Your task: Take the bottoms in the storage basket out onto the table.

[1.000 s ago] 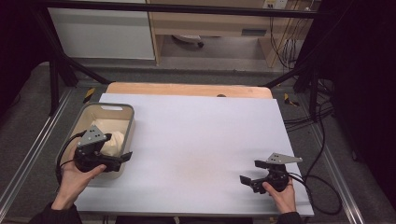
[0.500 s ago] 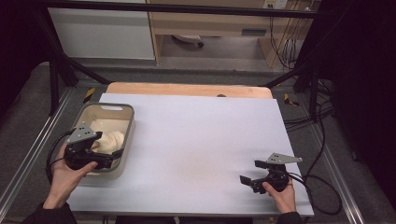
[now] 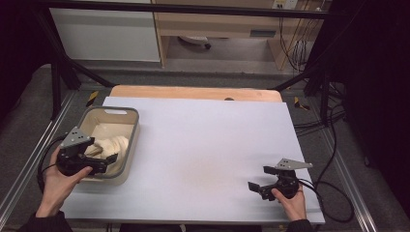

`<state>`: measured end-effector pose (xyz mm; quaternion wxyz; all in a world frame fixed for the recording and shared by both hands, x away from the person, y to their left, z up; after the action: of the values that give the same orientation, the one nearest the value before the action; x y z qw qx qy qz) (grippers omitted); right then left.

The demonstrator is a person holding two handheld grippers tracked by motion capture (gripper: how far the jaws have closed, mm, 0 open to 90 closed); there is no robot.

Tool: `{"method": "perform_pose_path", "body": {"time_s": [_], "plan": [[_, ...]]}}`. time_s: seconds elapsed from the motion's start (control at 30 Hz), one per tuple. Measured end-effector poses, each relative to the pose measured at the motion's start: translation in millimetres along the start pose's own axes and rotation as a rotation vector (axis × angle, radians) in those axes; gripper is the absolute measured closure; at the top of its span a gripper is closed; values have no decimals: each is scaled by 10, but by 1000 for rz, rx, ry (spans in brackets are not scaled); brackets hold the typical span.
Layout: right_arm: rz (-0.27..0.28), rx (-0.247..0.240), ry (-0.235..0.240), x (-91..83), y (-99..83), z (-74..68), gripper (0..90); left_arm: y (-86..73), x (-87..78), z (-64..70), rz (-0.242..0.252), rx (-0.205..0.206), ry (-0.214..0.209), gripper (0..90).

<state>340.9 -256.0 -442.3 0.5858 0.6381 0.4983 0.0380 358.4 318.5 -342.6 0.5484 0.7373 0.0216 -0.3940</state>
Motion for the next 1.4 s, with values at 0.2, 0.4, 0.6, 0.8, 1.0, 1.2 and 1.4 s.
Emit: {"method": "perform_pose_path", "body": {"time_s": [0.2,0.4,0.6,0.8,1.0,1.2,1.4], "plan": [[0,0,-1,0,0,1,5,-75,44,-61,-19,-22,31,15],[-3,0,0,3,-2,1,5,-152,100,-71,-41,-37,38,22],[-3,-1,-1,2,-2,2,5,-180,177,-50,-61,-39,41,18],[-5,-1,-1,6,-3,2,5,-221,271,-54,-89,-41,53,1],[-8,-1,-2,10,-3,0,5,-241,322,-39,-104,-32,68,0],[-8,-3,-2,8,-4,2,5,-259,362,-32,-118,-40,84,27],[-6,-4,-2,7,-3,3,5,-268,343,-49,-128,-53,92,137]]}}
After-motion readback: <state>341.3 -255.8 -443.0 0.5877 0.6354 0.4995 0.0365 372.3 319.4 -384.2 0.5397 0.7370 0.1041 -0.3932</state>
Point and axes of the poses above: each handheld gripper's, and its own axes: x roughly forward along the jaws, y roughly out of its top, z roughly to its right, the point moved 1 cm from there along x, roughly forward along the jaws, and after that the axes turned 3 degrees about x, right-handed, at the moved point
